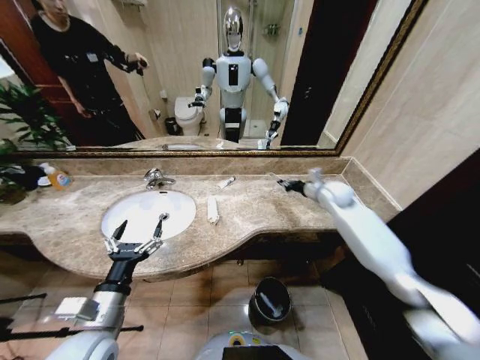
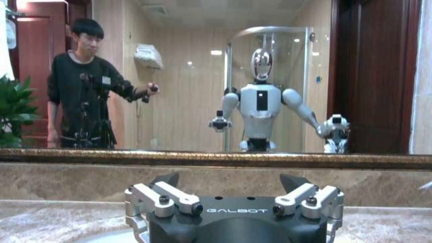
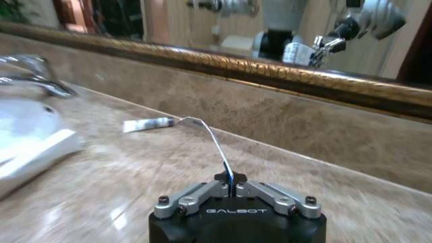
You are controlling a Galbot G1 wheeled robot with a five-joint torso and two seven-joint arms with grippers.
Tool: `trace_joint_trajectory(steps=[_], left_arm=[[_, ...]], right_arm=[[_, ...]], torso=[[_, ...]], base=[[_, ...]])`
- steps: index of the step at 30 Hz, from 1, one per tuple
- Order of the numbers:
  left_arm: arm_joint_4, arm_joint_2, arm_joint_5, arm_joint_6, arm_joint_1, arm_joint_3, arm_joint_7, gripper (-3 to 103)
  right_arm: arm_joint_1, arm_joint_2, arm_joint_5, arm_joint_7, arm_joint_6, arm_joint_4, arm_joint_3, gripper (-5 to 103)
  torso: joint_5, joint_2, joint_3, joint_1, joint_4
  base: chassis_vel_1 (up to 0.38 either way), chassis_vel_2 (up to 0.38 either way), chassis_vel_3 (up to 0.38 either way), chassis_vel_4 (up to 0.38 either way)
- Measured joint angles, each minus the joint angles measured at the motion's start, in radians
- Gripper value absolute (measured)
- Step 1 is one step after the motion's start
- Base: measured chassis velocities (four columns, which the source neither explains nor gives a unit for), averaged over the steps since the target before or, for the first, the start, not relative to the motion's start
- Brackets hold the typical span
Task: Pick up the trash from the sink and place it in the trash bin.
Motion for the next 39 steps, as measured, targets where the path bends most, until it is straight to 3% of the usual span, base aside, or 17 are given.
trace_joint_trajectory(steps=[1,2,5,7,9,10,13,14,16,17,20,21,24,25,34,37,39], left_arm=[[0.000,0.000,0.000,0.000,0.000,0.000,0.000,100],[0.000,0.000,0.000,0.000,0.000,0.000,0.000,100],[0.000,0.000,0.000,0.000,0.000,0.000,-0.001,100],[0.000,0.000,0.000,0.000,0.000,0.000,-0.001,100],[0.000,0.000,0.000,0.000,0.000,0.000,0.000,100],[0.000,0.000,0.000,0.000,0.000,0.000,0.000,100],[0.000,0.000,0.000,0.000,0.000,0.000,-0.001,100],[0.000,0.000,0.000,0.000,0.000,0.000,-0.001,100],[0.000,0.000,0.000,0.000,0.000,0.000,-0.001,100],[0.000,0.000,0.000,0.000,0.000,0.000,-0.001,100],[0.000,0.000,0.000,0.000,0.000,0.000,-0.001,100],[0.000,0.000,0.000,0.000,0.000,0.000,-0.001,100],[0.000,0.000,0.000,0.000,0.000,0.000,-0.001,100],[0.000,0.000,0.000,0.000,0.000,0.000,0.000,100],[0.000,0.000,0.000,0.000,0.000,0.000,0.000,100],[0.000,0.000,0.000,0.000,0.000,0.000,-0.001,100],[0.000,0.000,0.000,0.000,0.000,0.000,-0.001,100]], right_arm=[[-0.164,-0.020,0.015,-0.048,0.031,0.087,0.138,1],[-0.249,-0.022,0.019,-0.081,0.048,0.124,0.204,1],[-0.576,0.029,-0.039,-0.265,0.119,0.210,0.439,1],[-0.621,0.048,-0.056,-0.297,0.144,0.214,0.464,1],[-0.759,0.122,-0.127,-0.391,0.263,0.211,0.516,1],[-0.759,0.122,-0.127,-0.391,0.263,0.211,0.516,1],[-0.900,0.221,-0.254,-0.421,0.453,0.144,0.495,1],[-0.900,0.221,-0.254,-0.421,0.453,0.144,0.495,1],[-0.911,0.266,-0.326,-0.421,0.547,0.067,0.454,1],[-0.897,0.307,-0.387,-0.406,0.632,-0.017,0.412,1],[-0.867,0.343,-0.433,-0.383,0.690,-0.096,0.379,1],[-0.805,0.389,-0.492,-0.349,0.750,-0.215,0.341,1],[-0.746,0.422,-0.547,-0.321,0.805,-0.323,0.320,1],[-0.685,0.454,-0.606,-0.314,0.858,-0.440,0.310,1],[-0.477,0.588,-0.772,-0.326,0.933,-0.830,0.305,1],[-0.451,0.607,-0.787,-0.316,0.940,-0.876,0.306,0],[-0.433,0.628,-0.802,-0.290,0.953,-0.899,0.303,5]], torso=[[-0.0002,0.000,0.000,0.000,-0.0001],[-0.0005,0.000,0.000,0.000,0.0001],[-0.0007,0.000,0.000,0.000,-0.0001],[-0.0007,0.000,0.000,0.000,-0.0002],[-0.0002,0.000,0.000,0.000,0.0000],[-0.0002,0.000,0.000,0.000,0.0000],[-0.0013,0.000,0.000,0.000,0.0000],[-0.0013,0.000,0.000,0.000,0.0000],[-0.0006,0.000,0.000,0.000,-0.0001],[0.0000,0.000,0.000,0.000,-0.0001],[-0.0001,0.000,0.000,0.000,-0.0001],[-0.0005,0.000,0.000,0.000,0.0002],[-0.0007,0.000,0.000,0.000,0.0004],[-0.0002,0.000,0.000,0.000,0.0005],[-0.0005,0.000,0.000,0.000,0.0003],[-0.0005,0.000,0.000,0.000,0.0003],[-0.0011,0.000,0.000,0.000,0.0002]], base=[[0.000,0.000,0.000,0.000],[0.000,0.000,0.000,0.000],[0.000,0.000,0.000,0.000],[0.000,0.000,0.000,0.000],[0.000,0.000,0.000,0.000],[0.000,0.000,0.000,0.000],[0.000,0.000,0.000,0.000],[0.000,0.000,0.000,0.000],[0.000,0.000,0.000,0.000],[0.000,0.000,0.000,0.000],[0.000,0.000,0.000,0.000],[0.000,0.000,0.000,0.000],[0.000,0.000,0.000,0.000],[0.000,0.000,0.000,0.000],[0.000,0.000,0.000,0.000],[0.000,0.000,0.000,0.000],[0.000,0.000,0.000,0.000]])
